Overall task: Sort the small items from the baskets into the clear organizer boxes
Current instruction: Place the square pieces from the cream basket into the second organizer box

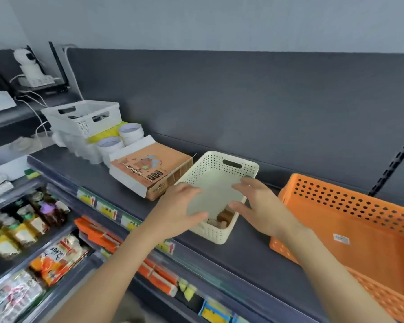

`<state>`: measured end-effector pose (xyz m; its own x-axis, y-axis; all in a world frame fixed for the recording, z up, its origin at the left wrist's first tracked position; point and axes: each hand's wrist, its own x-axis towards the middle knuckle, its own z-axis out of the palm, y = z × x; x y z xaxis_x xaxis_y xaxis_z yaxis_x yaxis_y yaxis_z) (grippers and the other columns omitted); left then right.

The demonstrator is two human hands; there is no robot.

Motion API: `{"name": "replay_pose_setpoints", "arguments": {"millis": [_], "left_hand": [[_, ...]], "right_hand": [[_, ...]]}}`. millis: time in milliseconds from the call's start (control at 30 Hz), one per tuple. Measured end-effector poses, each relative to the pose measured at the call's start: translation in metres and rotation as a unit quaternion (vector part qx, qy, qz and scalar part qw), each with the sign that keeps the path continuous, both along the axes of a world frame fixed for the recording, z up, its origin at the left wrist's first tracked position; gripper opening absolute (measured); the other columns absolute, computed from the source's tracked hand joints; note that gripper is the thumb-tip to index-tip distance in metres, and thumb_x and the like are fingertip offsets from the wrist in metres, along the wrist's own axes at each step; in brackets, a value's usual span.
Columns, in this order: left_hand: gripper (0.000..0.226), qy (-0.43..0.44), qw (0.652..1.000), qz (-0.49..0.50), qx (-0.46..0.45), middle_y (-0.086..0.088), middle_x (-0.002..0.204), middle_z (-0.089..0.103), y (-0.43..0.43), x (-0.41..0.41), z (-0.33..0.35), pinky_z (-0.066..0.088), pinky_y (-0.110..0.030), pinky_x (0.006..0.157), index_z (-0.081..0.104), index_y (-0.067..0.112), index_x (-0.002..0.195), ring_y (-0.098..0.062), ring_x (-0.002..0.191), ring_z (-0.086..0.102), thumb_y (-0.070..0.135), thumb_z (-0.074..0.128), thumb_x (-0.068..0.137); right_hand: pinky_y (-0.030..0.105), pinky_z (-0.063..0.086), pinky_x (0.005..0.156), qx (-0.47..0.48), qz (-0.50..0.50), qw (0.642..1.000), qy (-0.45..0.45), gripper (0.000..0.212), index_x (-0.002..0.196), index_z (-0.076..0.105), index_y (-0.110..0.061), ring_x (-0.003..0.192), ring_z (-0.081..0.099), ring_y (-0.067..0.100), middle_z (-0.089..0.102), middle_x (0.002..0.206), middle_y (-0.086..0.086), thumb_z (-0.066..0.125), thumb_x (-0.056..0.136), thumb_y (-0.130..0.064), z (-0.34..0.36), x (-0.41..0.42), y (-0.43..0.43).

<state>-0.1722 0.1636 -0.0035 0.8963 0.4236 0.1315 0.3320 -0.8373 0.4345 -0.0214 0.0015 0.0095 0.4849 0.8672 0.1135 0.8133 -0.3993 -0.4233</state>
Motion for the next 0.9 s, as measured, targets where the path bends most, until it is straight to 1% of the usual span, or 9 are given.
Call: {"name": "replay_pose_setpoints", "arguments": {"millis": [100, 167, 233, 333, 433, 533, 667, 767, 900], "left_hand": [[0.062, 0.031, 0.998, -0.051, -0.015, 0.009, 0.142, 0.036, 0.019, 0.015, -0.002, 0.028, -0.028, 0.106, 0.040, 0.027, 0.141, -0.009, 0.132, 0.031, 0.043, 0.062, 0.085], [0.065, 0.059, 0.994, -0.093, -0.028, 0.010, 0.143, 0.036, 0.026, 0.028, -0.005, 0.030, -0.032, 0.109, 0.038, 0.028, 0.141, -0.008, 0.132, 0.031, 0.043, 0.064, 0.084], [0.066, 0.082, 0.987, -0.135, -0.030, 0.012, 0.144, 0.038, 0.031, 0.044, -0.009, 0.030, -0.030, 0.109, 0.039, 0.029, 0.141, -0.006, 0.132, 0.033, 0.042, 0.066, 0.082], [0.068, 0.128, 0.974, -0.178, -0.065, 0.016, 0.142, 0.045, 0.036, 0.067, -0.015, 0.031, -0.027, 0.107, 0.046, 0.032, 0.138, -0.004, 0.129, 0.039, 0.037, 0.075, 0.076], [0.072, 0.176, 0.958, -0.214, -0.070, 0.015, 0.139, 0.050, 0.038, 0.084, -0.019, 0.035, -0.032, 0.107, 0.049, 0.033, 0.135, -0.007, 0.127, 0.043, 0.036, 0.080, 0.070], [0.070, 0.211, 0.941, -0.256, -0.074, 0.015, 0.132, 0.054, 0.038, 0.097, -0.022, 0.038, -0.028, 0.103, 0.053, 0.029, 0.130, -0.006, 0.120, 0.047, 0.030, 0.082, 0.067], [0.075, 0.225, 0.932, -0.273, -0.082, 0.018, 0.129, 0.052, 0.042, 0.111, -0.028, 0.039, -0.029, 0.103, 0.051, 0.032, 0.129, -0.003, 0.117, 0.047, 0.031, 0.085, 0.062], [0.077, 0.223, 0.929, -0.284, -0.079, 0.016, 0.131, 0.051, 0.047, 0.119, -0.033, 0.037, -0.027, 0.103, 0.050, 0.032, 0.129, -0.003, 0.118, 0.045, 0.032, 0.085, 0.061], [0.072, 0.200, 0.931, -0.294, -0.081, 0.016, 0.130, 0.050, 0.055, 0.128, -0.036, 0.037, -0.027, 0.102, 0.051, 0.033, 0.128, -0.003, 0.116, 0.044, 0.038, 0.084, 0.064]], "right_hand": [[0.028, 0.033, 0.105, -0.013, -0.034, 0.999, 0.021, 0.057, 0.144, 0.040, -0.020, 0.133, 0.038, 0.022, 0.025, 0.155, 0.003, 0.053, 0.093, -0.043, -0.002, 0.001, 0.014], [0.026, 0.034, 0.103, -0.015, -0.048, 0.999, 0.021, 0.056, 0.143, 0.040, -0.020, 0.132, 0.039, 0.021, 0.026, 0.154, 0.003, 0.053, 0.093, -0.043, -0.003, 0.004, 0.020], [0.027, 0.037, 0.101, -0.009, -0.060, 0.998, 0.011, 0.056, 0.142, 0.042, -0.018, 0.131, 0.041, 0.019, 0.032, 0.151, 0.002, 0.053, 0.093, -0.042, -0.004, 0.008, 0.024], [0.028, 0.039, 0.102, -0.002, -0.065, 0.998, -0.007, 0.055, 0.140, 0.045, -0.015, 0.131, 0.040, 0.019, 0.039, 0.146, 0.002, 0.055, 0.093, -0.041, -0.004, 0.016, 0.028], [0.025, 0.034, 0.103, 0.011, -0.067, 0.998, -0.011, 0.053, 0.140, 0.045, -0.015, 0.134, 0.037, 0.019, 0.038, 0.147, 0.003, 0.055, 0.093, -0.038, -0.005, 0.024, 0.031], [0.028, 0.034, 0.103, 0.015, -0.072, 0.997, -0.011, 0.053, 0.140, 0.044, -0.016, 0.135, 0.035, 0.021, 0.036, 0.148, 0.005, 0.055, 0.094, -0.038, -0.006, 0.031, 0.032], [0.027, 0.032, 0.105, 0.025, -0.080, 0.996, -0.004, 0.053, 0.140, 0.044, -0.016, 0.138, 0.031, 0.020, 0.035, 0.149, 0.005, 0.055, 0.093, -0.039, -0.010, 0.042, 0.034], [0.025, 0.031, 0.105, 0.025, -0.082, 0.996, 0.000, 0.054, 0.141, 0.044, -0.016, 0.139, 0.030, 0.019, 0.034, 0.150, 0.005, 0.055, 0.093, -0.039, -0.015, 0.049, 0.036], [0.027, 0.032, 0.105, 0.028, -0.092, 0.995, 0.005, 0.054, 0.140, 0.045, -0.015, 0.138, 0.032, 0.021, 0.035, 0.149, 0.007, 0.056, 0.092, -0.039, -0.017, 0.055, 0.042]]}}
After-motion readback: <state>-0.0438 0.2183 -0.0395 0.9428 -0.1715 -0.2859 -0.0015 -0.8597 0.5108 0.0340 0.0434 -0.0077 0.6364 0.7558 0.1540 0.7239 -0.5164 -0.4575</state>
